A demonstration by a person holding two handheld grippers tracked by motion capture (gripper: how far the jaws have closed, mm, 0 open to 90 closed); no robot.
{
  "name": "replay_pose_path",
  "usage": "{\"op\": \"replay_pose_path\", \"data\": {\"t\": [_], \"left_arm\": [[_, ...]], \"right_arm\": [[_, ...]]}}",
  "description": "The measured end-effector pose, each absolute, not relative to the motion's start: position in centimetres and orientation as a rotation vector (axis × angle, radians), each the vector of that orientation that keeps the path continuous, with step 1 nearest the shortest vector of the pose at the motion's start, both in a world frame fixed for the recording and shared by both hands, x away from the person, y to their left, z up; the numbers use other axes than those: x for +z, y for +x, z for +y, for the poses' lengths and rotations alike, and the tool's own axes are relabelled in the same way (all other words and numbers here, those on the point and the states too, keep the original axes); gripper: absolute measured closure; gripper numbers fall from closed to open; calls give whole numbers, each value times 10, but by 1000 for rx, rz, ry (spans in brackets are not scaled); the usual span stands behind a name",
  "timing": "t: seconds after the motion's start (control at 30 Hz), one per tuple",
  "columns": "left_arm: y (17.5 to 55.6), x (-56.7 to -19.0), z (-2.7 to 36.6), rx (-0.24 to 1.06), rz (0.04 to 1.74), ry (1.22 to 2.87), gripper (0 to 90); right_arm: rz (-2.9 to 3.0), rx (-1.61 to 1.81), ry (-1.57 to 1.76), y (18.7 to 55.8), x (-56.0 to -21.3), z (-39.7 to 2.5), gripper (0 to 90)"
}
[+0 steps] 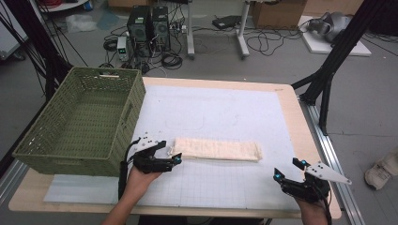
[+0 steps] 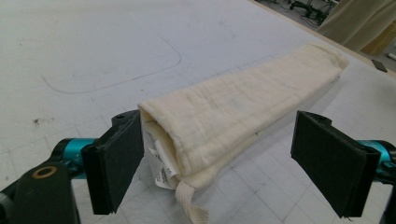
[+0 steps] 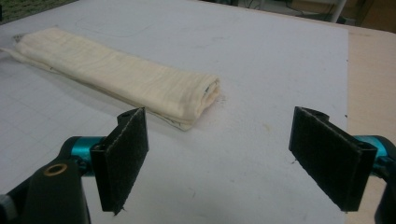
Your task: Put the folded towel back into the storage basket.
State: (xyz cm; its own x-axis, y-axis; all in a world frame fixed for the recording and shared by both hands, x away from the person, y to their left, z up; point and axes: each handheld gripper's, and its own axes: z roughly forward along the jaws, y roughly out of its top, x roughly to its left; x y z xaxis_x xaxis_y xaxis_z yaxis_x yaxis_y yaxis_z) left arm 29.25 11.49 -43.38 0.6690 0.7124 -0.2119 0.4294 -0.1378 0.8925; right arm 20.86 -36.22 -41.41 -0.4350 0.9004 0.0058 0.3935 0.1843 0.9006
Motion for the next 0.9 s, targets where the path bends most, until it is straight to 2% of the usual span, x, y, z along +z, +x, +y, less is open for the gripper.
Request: {"op": "replay_pose_path", "data": {"t": [0.63, 0.9], "left_arm": [[308, -443, 103, 324, 1065, 1848, 224], [310, -446, 104, 344, 1103, 1880, 324]], "right_arm": [[1913, 1217, 1227, 208, -414, -364, 184], [1920, 1213, 1215, 210, -415, -363, 184]]}}
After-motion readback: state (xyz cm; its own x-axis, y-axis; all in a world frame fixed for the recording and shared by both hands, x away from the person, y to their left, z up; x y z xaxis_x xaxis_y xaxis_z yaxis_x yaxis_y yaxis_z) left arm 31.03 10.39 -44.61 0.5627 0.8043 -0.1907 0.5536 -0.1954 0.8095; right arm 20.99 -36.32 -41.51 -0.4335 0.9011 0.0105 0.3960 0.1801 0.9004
